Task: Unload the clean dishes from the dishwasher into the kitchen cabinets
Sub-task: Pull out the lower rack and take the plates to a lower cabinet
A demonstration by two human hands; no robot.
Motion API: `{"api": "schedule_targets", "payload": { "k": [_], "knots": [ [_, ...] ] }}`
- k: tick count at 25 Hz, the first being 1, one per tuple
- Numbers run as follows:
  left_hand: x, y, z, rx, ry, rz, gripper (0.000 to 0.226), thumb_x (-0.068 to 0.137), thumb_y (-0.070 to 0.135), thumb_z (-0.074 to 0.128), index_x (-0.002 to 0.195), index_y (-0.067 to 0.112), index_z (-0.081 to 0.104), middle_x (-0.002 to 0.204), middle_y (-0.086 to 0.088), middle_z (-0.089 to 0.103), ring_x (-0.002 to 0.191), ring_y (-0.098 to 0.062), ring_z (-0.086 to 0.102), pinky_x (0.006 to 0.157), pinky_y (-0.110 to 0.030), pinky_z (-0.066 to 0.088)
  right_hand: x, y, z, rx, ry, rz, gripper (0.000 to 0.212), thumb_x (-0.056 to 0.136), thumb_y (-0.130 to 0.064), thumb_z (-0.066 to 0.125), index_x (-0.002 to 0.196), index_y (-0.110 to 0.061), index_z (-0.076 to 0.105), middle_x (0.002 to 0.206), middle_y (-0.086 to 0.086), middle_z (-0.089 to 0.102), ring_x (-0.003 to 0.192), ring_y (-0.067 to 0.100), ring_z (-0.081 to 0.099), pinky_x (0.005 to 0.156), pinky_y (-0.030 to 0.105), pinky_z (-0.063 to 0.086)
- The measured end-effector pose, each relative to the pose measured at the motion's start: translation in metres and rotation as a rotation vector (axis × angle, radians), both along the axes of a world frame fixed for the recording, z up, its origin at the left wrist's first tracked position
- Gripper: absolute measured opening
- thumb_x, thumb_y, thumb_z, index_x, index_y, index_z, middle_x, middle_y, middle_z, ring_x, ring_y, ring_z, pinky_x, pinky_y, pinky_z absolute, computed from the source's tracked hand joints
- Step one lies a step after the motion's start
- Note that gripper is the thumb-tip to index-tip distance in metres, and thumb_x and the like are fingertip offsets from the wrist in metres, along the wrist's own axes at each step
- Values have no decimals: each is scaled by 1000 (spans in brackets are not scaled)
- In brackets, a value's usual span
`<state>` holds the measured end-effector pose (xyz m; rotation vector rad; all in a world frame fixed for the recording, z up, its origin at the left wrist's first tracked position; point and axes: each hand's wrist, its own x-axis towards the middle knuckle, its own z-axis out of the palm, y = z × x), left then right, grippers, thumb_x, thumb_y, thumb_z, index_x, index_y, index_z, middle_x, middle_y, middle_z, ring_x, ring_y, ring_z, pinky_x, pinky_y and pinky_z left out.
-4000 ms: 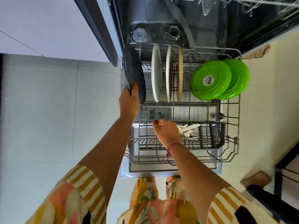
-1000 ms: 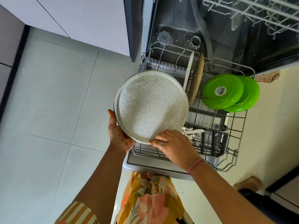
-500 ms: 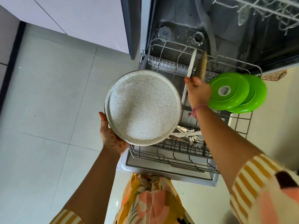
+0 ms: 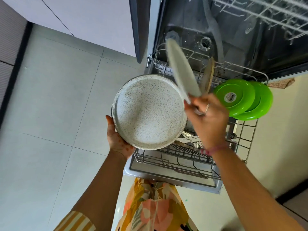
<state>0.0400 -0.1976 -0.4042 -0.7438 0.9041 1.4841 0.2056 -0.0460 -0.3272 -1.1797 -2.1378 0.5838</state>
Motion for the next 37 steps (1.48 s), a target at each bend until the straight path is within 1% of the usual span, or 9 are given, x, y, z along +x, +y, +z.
{"api": "schedule_targets", "payload": {
  "k": [3,6,12,17,21,23,26,33,37],
  "knots": [
    [-1,5,7,12,0,15,78,77,79,44,129,23,60,129,-10,62,114,-34,62,97,-55,46,14,-45,10,327,-249,378,14,86,-17,69,75,-10,74,71,2,67,63,19,62,54,28,52],
    [-1,10,12,55,39,10,73,80,77,38,119,23,68,124,-11,65,110,-35,63,95,-56,47,20,-68,-8,366,-251,507,23,89,-14,68,67,-11,72,66,-1,66,62,18,64,59,33,55],
    [0,9,8,111,65,22,77,81,78,35,132,24,57,131,-13,60,120,-36,56,99,-59,42,30,-65,-26,376,-425,660,25,95,-15,53,107,-18,74,85,-2,68,83,19,62,79,33,51],
    [0,9,7,92,70,43,71,82,76,35,117,24,69,125,-12,64,113,-34,62,93,-57,48,33,-65,-24,265,-469,701,23,94,-26,57,108,-16,72,90,0,68,87,19,63,80,34,55],
    [-2,8,5,31,87,34,66,84,75,34,101,27,77,116,-8,70,105,-30,67,88,-53,52,26,-23,-23,-46,-122,152,29,90,-27,60,110,-7,68,100,7,63,91,14,57,84,18,48],
    [-1,6,0,7,85,39,65,85,74,35,97,27,78,111,-7,71,100,-29,69,83,-52,54,25,20,-46,-315,47,-265,34,92,-33,58,117,-11,63,110,10,62,99,15,61,89,26,52],
    [2,2,-3,-11,96,51,64,86,72,34,93,27,79,108,-6,73,95,-28,71,79,-51,56,22,58,-85,-587,9,-546,39,92,-39,58,119,-12,65,108,10,69,92,11,62,87,30,54],
    [3,1,-1,-38,75,37,65,85,74,33,93,28,79,107,-7,73,94,-28,71,79,-51,56,15,81,-77,-644,230,-684,26,80,-16,74,103,-4,72,84,0,71,72,5,67,79,31,58],
    [0,9,12,-25,67,9,67,82,77,36,98,27,77,111,-8,71,98,-31,69,86,-54,53,10,40,-4,-380,123,-329,17,79,-14,74,96,-8,73,79,0,69,63,-2,62,64,12,51]
  ]
}}
